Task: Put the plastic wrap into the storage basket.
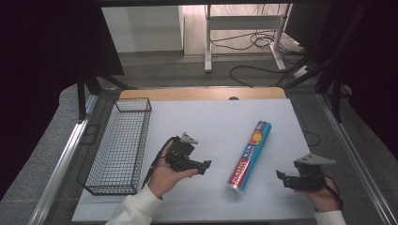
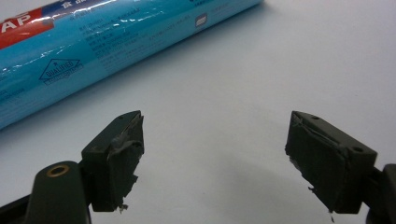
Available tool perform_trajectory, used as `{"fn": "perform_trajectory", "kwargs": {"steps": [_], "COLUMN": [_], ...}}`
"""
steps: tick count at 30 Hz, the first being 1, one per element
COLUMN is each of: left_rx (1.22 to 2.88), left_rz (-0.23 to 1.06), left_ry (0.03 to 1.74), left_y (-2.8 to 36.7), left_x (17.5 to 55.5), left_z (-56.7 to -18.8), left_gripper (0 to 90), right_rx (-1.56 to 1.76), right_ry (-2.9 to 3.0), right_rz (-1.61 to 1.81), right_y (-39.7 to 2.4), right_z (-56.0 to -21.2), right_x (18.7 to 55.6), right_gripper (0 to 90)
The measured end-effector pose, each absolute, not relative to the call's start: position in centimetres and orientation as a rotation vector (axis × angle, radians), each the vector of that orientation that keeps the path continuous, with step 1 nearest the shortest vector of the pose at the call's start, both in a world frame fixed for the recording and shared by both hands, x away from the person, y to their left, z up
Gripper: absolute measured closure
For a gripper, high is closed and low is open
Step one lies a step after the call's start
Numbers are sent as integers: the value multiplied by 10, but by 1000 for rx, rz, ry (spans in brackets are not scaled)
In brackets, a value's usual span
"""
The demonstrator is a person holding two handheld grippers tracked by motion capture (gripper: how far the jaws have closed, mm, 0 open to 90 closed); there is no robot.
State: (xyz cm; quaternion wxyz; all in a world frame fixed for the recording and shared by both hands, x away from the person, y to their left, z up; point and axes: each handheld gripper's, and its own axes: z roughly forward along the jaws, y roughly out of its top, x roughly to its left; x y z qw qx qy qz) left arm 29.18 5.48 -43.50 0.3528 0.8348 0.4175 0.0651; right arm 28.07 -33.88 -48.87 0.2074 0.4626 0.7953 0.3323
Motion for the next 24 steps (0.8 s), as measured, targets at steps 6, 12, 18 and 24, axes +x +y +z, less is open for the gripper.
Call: {"fn": "perform_trajectory", "kwargs": {"steps": [6, 12, 18, 24], "left_rx": [2181, 2210, 2236, 2247], "left_rz": [138, 106, 84, 55], "left_ry": [1061, 1040, 1041, 1038], "left_y": [25, -4, -26, -46], "left_x": [306, 320, 332, 342], "left_z": [-434, -433, -437, -439], "left_gripper": [131, 133, 135, 135], "right_rx": [1288, 1290, 1287, 1291], "right_ry": [2215, 2217, 2216, 2214], "right_rz": [917, 915, 920, 921], "right_y": [-340, -341, -342, -345], "right_z": [-489, -491, -490, -491], "right_x": [281, 282, 281, 282], "right_gripper": [196, 195, 194, 194]}}
